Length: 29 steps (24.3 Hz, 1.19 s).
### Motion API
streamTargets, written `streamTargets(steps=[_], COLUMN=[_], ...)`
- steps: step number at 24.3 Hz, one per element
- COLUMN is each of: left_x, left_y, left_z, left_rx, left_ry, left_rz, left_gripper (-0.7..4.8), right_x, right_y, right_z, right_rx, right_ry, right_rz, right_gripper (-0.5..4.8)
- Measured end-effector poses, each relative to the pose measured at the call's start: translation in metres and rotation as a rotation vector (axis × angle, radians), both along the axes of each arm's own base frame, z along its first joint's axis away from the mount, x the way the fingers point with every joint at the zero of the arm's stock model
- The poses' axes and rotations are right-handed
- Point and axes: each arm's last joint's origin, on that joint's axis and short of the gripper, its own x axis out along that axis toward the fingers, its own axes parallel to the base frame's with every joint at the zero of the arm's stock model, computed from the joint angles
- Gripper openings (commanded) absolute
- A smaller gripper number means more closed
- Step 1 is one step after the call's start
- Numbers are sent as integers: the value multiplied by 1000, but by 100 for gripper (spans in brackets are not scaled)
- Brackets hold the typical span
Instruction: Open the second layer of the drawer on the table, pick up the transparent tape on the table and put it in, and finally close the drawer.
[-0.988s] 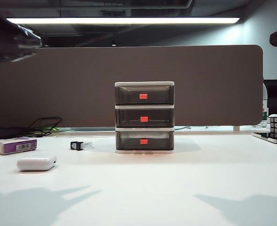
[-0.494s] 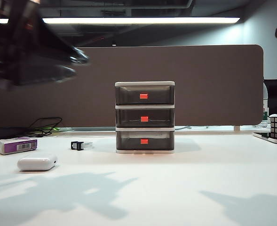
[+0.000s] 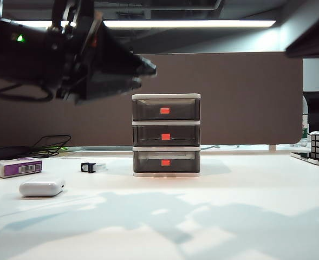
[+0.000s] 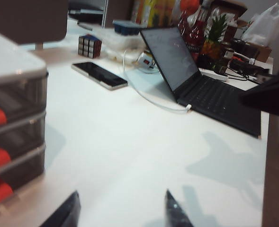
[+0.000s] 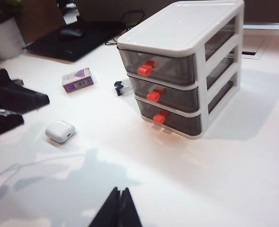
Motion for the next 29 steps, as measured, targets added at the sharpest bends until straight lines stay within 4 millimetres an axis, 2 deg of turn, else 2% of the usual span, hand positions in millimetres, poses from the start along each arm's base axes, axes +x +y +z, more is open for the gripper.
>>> streamTargets(steps=[2, 3, 4, 6, 7, 11, 15, 19, 24, 29], left_x=[3, 5, 7, 8, 9, 10, 21, 30, 35, 34], left_y=[-1, -1, -2, -5, -10, -26, -44, -60, -67, -69], left_z=[5, 7, 5, 0, -7, -22, -42, -59, -80, -74], left_rx=[-10, -17, -11, 0, 23, 77, 140, 141, 96, 18], left_ry=[-20, -32, -23, 5, 33, 67, 97, 72, 43, 37], left_rz=[20, 64, 115, 186, 255, 306, 387, 444, 453, 389], left_gripper=[219, 219, 219, 219, 219, 219, 222, 346, 345, 341], right_x=[11, 26, 42, 58, 74, 100, 122, 134, 147, 146], right_y=[4, 10, 17, 23, 30, 41, 51, 58, 66, 66], right_z=[4, 9, 14, 18, 23, 27, 33, 37, 38, 38], right_rx=[-24, -38, -39, -56, -68, -86, -91, -100, -100, -105], right_ry=[12, 36, 49, 66, 74, 93, 95, 76, 71, 68], right_rz=[24, 70, 102, 117, 147, 179, 216, 251, 299, 326], right_gripper=[-5, -5, -5, -5, -5, -5, -5, -5, -5, -5])
